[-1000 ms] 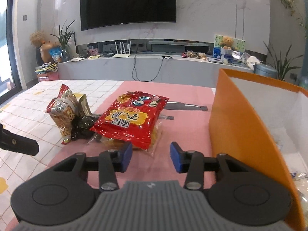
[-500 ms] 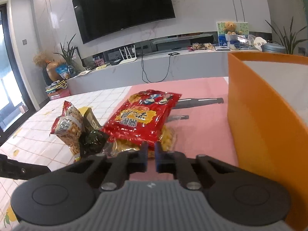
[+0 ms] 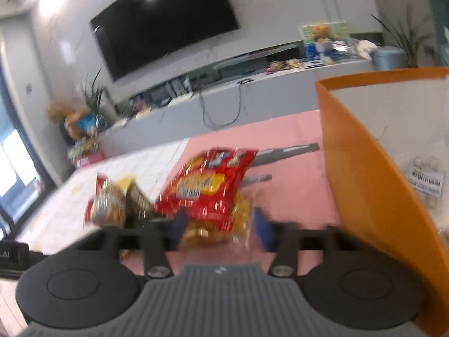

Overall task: Organize snacks
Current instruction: 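Grasp the red chip bag with the right tool while the left tool grasps the red-white striped packet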

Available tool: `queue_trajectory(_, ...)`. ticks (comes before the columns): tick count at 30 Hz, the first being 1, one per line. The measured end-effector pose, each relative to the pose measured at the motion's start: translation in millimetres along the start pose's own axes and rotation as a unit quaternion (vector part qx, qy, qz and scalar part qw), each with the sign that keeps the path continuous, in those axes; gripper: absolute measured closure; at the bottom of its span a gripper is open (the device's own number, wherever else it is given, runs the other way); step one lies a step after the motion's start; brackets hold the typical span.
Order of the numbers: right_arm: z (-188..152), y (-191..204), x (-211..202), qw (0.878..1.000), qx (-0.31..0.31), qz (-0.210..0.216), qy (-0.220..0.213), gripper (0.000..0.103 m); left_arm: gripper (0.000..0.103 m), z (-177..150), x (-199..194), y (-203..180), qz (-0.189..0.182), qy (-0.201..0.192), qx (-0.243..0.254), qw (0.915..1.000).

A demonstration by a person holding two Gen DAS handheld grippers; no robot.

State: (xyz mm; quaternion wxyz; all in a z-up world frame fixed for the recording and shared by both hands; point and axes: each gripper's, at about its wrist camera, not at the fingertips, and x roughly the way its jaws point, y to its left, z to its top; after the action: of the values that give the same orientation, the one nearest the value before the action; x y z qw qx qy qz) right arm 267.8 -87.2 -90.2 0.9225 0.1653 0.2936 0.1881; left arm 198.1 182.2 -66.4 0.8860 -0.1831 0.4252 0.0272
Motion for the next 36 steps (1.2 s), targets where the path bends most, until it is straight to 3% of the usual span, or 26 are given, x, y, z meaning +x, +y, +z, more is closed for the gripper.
queue_trajectory(3,10,3,9,1.000,0.021,0.001,-0.001,0.039,0.024,23,-3,-7,0.013,-0.010,0.030,0.9994)
queue_trajectory(5,15,9,14,1.000,0.029,-0.011,-0.004,0.010,0.022,36,-3,-9,0.029,-0.021,0.039,0.9986)
queue_trajectory(6,17,14,15,0.999,0.026,-0.024,-0.010,0.004,0.021,43,-2,-10,0.036,-0.026,0.037,0.9983)
queue_trajectory(11,20,31,23,0.998,-0.005,-0.055,-0.017,0.003,0.019,63,18,-9,0.039,-0.010,0.021,0.9990)
queue_trajectory(23,13,15,14,0.999,0.034,-0.031,-0.018,0.003,0.021,62,63,-13,0.101,0.013,0.026,0.9945)
queue_trajectory(25,12,11,9,0.998,0.050,-0.025,-0.042,0.003,0.033,60,63,-9,0.104,0.015,0.019,0.9943)
queue_trajectory(27,13,10,7,0.997,0.056,-0.019,-0.044,0.003,0.055,58,61,-6,0.091,0.013,0.010,0.9958)
queue_trajectory(31,13,13,6,0.998,0.046,-0.025,-0.040,0.003,0.062,57,53,2,0.089,0.006,-0.015,0.9959)
queue_trajectory(36,16,26,1,0.999,0.029,-0.030,-0.034,0.003,0.064,52,41,9,0.088,0.013,0.002,0.9960)
